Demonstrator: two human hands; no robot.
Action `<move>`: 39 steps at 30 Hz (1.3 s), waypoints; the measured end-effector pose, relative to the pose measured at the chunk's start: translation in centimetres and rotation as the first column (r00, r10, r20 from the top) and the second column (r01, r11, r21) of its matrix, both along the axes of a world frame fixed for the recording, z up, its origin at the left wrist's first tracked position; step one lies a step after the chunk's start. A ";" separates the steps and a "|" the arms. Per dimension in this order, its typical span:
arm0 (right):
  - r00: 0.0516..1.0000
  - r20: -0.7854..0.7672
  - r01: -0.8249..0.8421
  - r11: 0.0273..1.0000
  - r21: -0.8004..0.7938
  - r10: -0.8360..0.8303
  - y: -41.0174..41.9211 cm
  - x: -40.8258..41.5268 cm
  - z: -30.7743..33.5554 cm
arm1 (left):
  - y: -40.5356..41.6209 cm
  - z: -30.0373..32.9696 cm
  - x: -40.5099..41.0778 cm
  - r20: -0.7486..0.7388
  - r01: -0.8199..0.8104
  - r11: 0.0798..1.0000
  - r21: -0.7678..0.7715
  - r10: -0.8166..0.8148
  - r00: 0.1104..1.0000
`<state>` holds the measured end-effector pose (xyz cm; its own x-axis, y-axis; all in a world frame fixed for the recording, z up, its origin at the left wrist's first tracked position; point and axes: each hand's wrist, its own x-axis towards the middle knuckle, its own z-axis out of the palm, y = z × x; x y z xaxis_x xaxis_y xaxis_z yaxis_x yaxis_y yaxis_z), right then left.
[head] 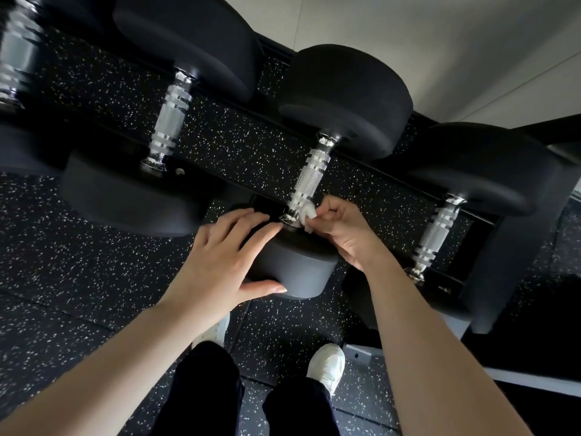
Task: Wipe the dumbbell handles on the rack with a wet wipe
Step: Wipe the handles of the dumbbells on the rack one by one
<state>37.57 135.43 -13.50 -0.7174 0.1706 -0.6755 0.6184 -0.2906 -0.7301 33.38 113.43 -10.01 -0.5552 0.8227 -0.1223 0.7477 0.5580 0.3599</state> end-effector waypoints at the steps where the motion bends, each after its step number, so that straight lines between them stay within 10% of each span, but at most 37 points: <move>1: 0.999 -0.018 -0.026 0.999 0.044 0.027 -0.1 0.0 0.2 | 0.0 0.1 0.0 0.003 -0.003 1.000 -0.001 0.003 1.000; 9: 0.989 0.041 -0.150 0.926 0.347 0.145 -1.2 0.6 1.0 | 0.0 -0.3 0.1 0.025 -0.024 1.000 0.015 0.024 0.999; 17: 0.969 0.111 -0.231 0.655 0.719 0.220 -2.7 -0.6 2.6 | -0.3 -0.6 0.3 0.022 -0.051 0.996 0.076 0.049 0.999; 23: 0.973 -0.003 -0.152 0.657 0.739 0.229 -4.8 -2.6 2.9 | -0.7 -1.2 -0.1 0.088 -0.063 0.988 0.138 0.052 0.995; 39: 0.716 0.504 -0.640 0.165 0.751 0.483 -4.9 -4.8 4.6 | -1.1 -1.5 -0.5 0.093 -0.074 0.979 0.188 0.057 0.994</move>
